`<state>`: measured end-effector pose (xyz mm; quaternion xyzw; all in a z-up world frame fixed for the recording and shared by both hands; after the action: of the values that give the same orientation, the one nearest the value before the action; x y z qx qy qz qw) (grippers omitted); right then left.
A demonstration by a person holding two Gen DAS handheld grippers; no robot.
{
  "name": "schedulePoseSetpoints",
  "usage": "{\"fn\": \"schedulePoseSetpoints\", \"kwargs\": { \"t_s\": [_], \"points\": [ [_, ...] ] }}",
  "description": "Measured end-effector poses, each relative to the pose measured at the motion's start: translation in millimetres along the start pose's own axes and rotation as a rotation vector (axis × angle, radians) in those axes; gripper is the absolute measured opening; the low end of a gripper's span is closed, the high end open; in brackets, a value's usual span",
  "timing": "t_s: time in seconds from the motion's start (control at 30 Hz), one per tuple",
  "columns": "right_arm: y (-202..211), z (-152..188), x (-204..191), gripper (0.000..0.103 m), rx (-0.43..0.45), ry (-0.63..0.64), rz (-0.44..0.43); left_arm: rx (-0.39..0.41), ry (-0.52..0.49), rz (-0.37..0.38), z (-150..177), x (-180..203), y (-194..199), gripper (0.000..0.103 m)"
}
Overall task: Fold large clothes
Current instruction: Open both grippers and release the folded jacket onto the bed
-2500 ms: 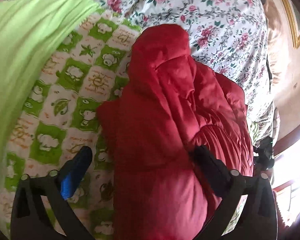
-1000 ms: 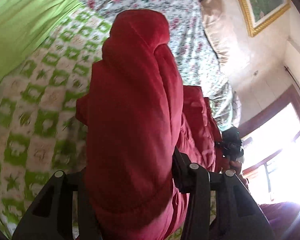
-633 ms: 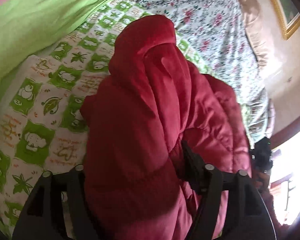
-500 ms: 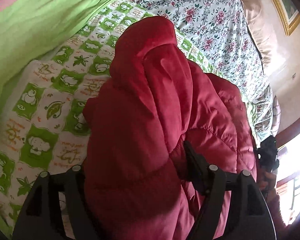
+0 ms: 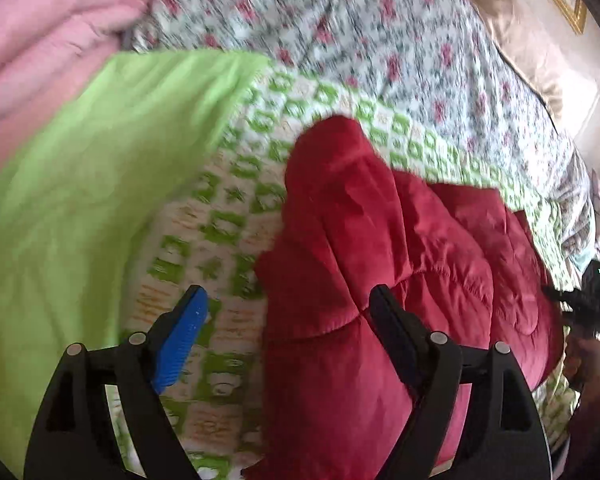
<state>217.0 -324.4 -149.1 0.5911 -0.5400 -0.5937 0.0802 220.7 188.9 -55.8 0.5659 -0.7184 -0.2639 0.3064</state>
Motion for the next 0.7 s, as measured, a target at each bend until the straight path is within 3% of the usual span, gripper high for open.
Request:
{"fn": "schedulePoseSetpoints", "kwargs": {
  "t_s": [0.2, 0.43, 0.53, 0.7],
  "points": [
    [22.4, 3.0, -14.7, 0.083, 0.095, 0.040, 0.076, 0.062, -0.048, 0.053, 0.6, 26.4, 30.7, 0.083],
    [61.7, 16.0, -48.9, 0.084, 0.219, 0.113, 0.051, 0.043, -0.162, 0.113, 6.4, 90.5, 31.5, 0.083],
    [64.4, 32.5, -77.1, 0.084, 0.236, 0.220, 0.029, 0.030, -0.212, 0.154, 12.2, 118.4, 28.2, 0.083],
    [36.9, 66.9, -127.2, 0.083, 0.187, 0.394, -0.022, -0.006, -0.254, 0.212, 23.2, 150.1, 13.1, 0.083]
  ]
}}
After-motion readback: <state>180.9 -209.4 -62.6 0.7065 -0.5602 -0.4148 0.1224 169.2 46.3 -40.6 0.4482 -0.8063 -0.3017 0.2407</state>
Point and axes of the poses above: each gripper's, at about its wrist camera, not at the fingertips, and y roughly against the way its jaws point, x to its right, z to its underside, the point moved 4 cm from there along -y, roughly the way its jaws point, and after that the axes turned 9 degrees about -y, right-handed, at the moved point
